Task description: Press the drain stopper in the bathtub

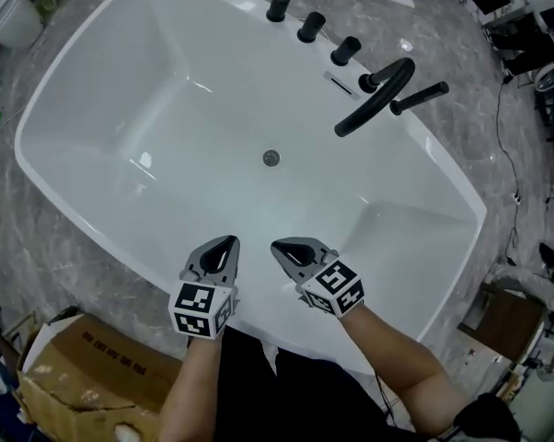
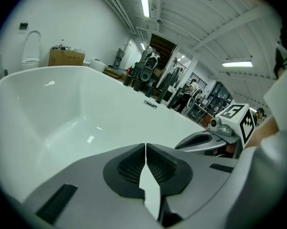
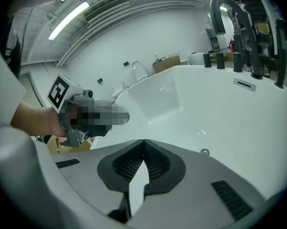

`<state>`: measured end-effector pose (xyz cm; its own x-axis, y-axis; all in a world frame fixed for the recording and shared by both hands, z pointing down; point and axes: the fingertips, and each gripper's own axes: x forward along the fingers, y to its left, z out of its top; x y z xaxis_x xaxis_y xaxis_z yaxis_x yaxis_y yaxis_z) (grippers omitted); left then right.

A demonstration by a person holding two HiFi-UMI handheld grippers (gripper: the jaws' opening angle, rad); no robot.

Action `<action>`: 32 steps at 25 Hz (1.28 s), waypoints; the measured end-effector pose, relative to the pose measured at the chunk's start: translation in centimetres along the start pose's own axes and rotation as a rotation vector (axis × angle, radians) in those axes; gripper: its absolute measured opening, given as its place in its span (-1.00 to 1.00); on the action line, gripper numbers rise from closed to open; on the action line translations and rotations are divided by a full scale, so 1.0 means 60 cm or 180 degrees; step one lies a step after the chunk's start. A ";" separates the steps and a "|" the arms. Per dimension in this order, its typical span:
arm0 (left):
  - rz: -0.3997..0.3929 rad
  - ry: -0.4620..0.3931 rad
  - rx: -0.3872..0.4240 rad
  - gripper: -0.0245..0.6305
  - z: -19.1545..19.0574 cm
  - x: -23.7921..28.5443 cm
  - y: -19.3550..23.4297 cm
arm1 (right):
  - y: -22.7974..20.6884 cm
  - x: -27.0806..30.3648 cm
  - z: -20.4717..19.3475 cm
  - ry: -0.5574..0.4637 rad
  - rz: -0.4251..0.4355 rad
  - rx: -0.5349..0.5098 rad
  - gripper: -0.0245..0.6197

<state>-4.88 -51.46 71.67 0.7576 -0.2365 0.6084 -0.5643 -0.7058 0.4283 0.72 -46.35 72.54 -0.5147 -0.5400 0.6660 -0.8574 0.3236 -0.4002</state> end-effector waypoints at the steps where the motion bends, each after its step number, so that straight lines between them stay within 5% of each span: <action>1: -0.0012 0.0000 -0.0003 -0.85 0.000 0.017 0.010 | -0.017 0.013 0.002 0.0005 -0.0029 -0.0021 -0.88; 11: -0.0044 0.0123 0.0236 -0.86 -0.039 0.186 0.107 | -0.155 0.133 -0.024 0.0053 -0.0254 0.0053 -0.88; 18: -0.0190 0.0196 0.0697 -0.86 -0.052 0.281 0.151 | -0.241 0.220 -0.042 0.0067 -0.0391 0.0074 -0.88; 32: -0.0143 0.0566 0.0602 -0.85 -0.172 0.458 0.261 | -0.425 0.380 -0.218 0.0504 -0.0641 -0.0134 -0.88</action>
<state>3.70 -62.11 102.00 0.7015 -0.0927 0.7067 -0.4473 -0.8292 0.3353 10.83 -56.75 106.12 -0.3244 -0.4695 0.8212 -0.9402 0.2556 -0.2252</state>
